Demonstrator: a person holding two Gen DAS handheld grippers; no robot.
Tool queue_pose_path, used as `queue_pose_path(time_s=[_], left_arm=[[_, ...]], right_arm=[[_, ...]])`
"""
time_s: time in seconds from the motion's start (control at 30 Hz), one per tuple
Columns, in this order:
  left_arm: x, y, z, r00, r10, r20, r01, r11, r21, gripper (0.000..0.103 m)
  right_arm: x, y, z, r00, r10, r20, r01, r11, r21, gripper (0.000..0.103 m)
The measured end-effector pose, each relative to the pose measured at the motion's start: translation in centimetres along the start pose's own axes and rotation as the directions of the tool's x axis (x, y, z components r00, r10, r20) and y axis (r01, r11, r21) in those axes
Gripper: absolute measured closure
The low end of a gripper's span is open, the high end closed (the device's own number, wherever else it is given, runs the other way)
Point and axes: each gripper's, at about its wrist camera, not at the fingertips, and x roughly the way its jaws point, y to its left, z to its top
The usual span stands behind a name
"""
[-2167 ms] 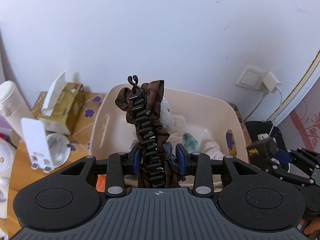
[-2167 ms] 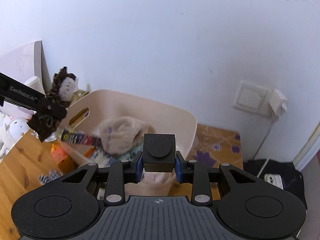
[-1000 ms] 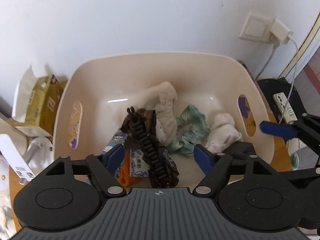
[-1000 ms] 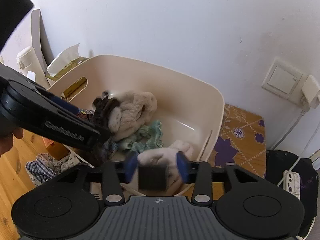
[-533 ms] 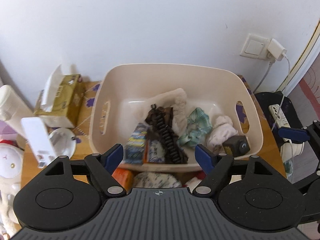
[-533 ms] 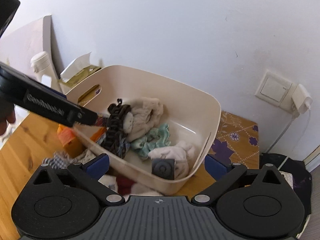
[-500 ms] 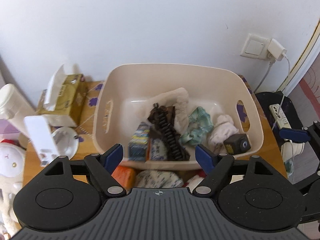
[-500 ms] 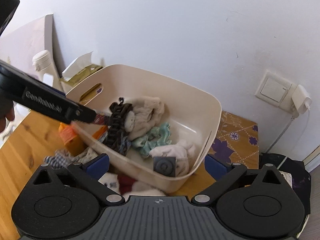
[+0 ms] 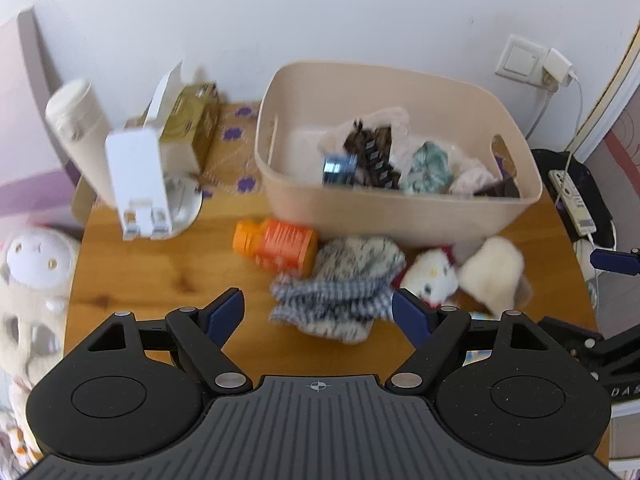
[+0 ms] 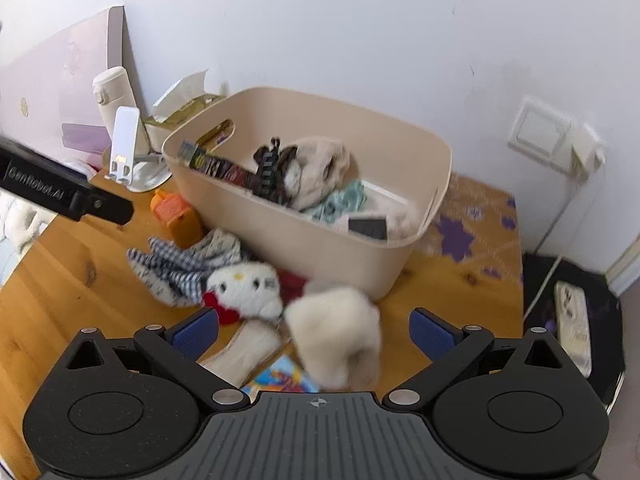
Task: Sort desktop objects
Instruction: 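Reach the left tool to the small brown claw clip while the right tool reaches the tan claw clip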
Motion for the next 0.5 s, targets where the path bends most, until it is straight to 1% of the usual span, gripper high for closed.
queue_pose_path(time_s=[0.17, 0.37, 0.5], left_arm=[[0.4, 1.0, -2.8, 0.998, -0.008, -0.054, 0.006, 0.999, -0.038, 0.021], [1.6, 1.3, -6.4, 0.991, 0.000, -0.135, -0.004, 1.000, -0.028, 0.021], [2.3, 1.4, -8.7, 0.984, 0.001, -0.179, -0.006, 1.000, -0.027, 0.021]], right_arm=[[0.1, 0.8, -2.4, 0.999, 0.009, -0.043, -0.009, 1.000, 0.013, 0.000], [0.4, 2.0, -5.4, 0.995, 0.031, -0.094, -0.027, 0.999, 0.035, 0.000], [0.8, 2.7, -7.1, 0.993, 0.019, -0.118, -0.014, 0.999, 0.046, 0.000]])
